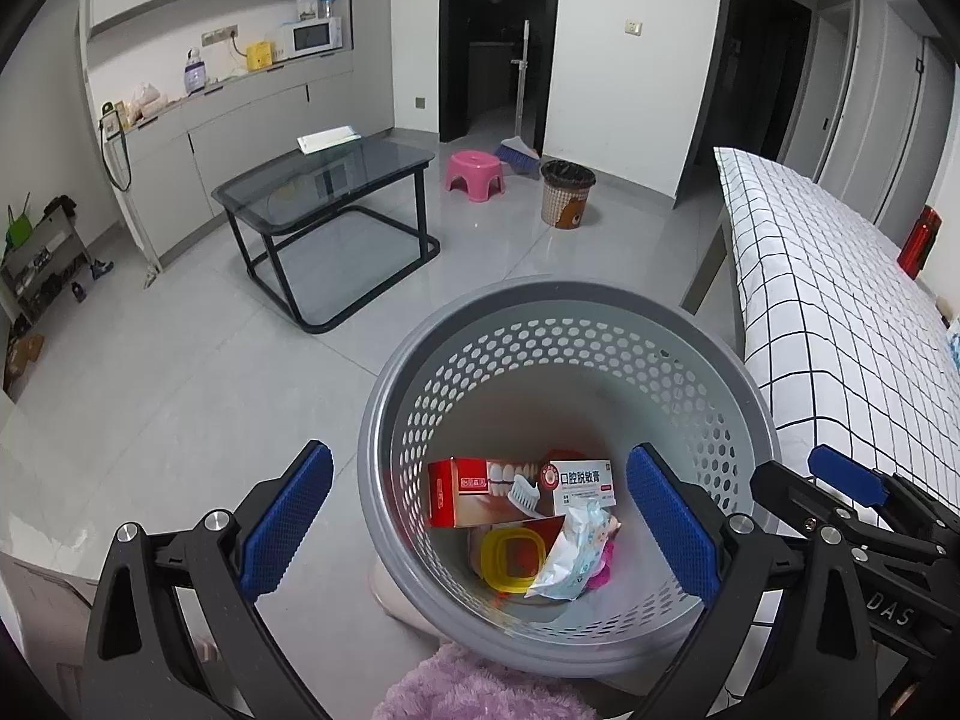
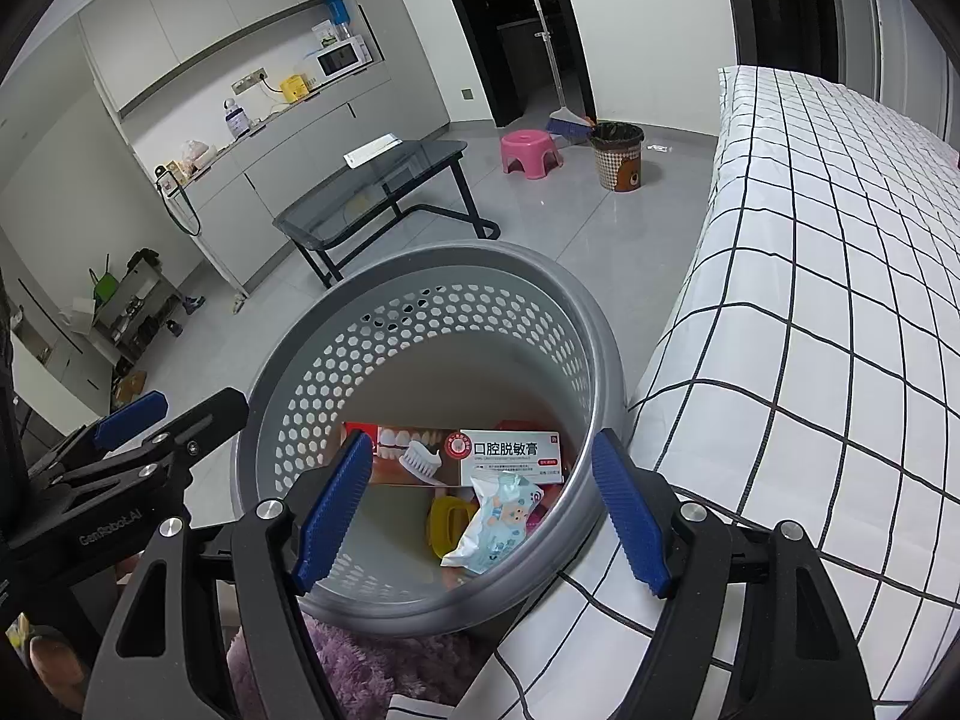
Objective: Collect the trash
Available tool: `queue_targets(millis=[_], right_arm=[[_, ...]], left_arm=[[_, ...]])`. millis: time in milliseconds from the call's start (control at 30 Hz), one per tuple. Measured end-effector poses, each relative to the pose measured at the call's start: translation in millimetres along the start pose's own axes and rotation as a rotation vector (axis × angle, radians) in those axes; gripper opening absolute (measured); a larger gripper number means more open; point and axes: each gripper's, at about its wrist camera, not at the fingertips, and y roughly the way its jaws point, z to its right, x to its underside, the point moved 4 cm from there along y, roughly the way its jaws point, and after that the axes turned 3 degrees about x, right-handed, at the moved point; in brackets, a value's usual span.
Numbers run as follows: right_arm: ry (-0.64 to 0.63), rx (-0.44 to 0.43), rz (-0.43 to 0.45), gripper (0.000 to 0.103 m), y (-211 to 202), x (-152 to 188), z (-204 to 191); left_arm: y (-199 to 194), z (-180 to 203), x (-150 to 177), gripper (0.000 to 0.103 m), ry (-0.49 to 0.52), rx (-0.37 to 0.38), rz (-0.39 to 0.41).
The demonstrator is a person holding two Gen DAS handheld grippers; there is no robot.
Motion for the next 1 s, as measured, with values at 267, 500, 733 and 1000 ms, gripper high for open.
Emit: queue_targets(millis=[267, 500, 733, 1000], right_arm=[[0.0, 0.0, 0.0, 0.072, 0.2, 0.4, -0.4], [0.001, -0.002, -0.001, 0.072, -0.2, 0.3, -0.2], [0.001, -0.009, -0.003, 0.072, -1.7, -1.3, -1.4], [0.006, -0.01, -0.011, 0.072, -1.3, -2.2, -1.1]], left_arm=[[1.5, -0.2, 0.2, 0.096, 0.009, -0.026, 0.009], [1.6, 2.2, -1.4, 0.096, 0.024, -0.036, 0.017], [5.4, 3.8, -1.0, 0.097, 0.032, -0.035, 0.012], [15.0, 5.6, -4.1, 0.097, 0.048, -0.016, 0.009]])
